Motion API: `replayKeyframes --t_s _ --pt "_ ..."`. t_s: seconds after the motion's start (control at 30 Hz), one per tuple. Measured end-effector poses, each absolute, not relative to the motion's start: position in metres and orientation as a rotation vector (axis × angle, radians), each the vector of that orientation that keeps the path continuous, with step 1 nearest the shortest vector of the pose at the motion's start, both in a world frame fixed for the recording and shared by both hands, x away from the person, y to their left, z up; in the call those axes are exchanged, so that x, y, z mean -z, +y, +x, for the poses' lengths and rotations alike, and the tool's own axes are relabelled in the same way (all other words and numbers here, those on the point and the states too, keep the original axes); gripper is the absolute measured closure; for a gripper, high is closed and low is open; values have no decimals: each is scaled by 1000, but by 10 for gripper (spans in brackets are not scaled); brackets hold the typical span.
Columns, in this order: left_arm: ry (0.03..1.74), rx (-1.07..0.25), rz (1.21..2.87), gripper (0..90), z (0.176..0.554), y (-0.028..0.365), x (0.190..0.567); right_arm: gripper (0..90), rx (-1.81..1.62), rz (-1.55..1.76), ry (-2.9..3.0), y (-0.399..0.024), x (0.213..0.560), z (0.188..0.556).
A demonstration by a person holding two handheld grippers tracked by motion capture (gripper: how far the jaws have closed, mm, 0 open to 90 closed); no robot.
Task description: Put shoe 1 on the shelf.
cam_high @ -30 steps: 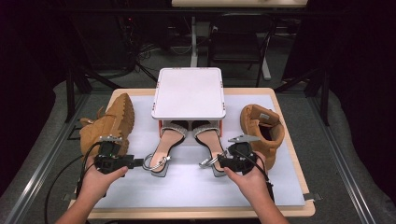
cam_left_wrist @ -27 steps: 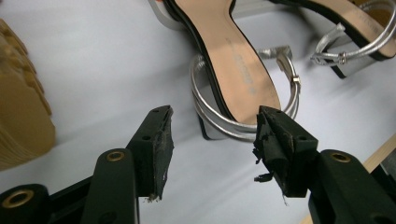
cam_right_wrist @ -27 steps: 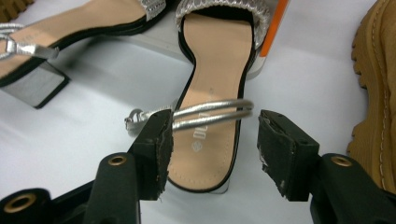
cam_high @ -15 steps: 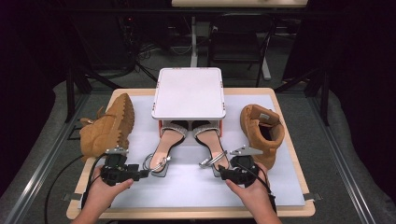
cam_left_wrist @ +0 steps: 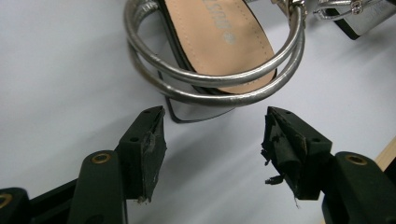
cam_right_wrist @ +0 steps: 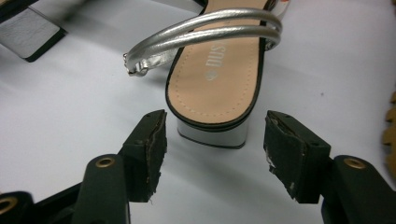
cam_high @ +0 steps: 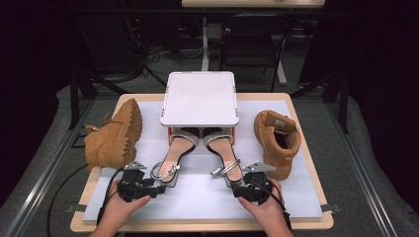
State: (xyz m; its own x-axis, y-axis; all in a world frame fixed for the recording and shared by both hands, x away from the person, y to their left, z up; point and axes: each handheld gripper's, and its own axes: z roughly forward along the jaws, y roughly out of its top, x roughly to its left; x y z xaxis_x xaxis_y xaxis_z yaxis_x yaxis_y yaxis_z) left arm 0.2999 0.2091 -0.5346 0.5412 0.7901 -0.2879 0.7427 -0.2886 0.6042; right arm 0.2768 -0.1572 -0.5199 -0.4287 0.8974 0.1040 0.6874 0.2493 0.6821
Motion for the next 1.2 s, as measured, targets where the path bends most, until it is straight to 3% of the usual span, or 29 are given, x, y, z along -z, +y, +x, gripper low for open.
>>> replayKeyframes --t_s 0.43,0.63,1.2 --pt "1256 -166 2045 348 310 188 544 326 -931 1504 2214 -148 539 290" --pt "1269 -211 2038 349 311 183 546 396 -912 1555 2189 -142 545 297" --pt "1273 -235 2048 372 314 168 547 406 -893 1560 2153 -135 546 293"
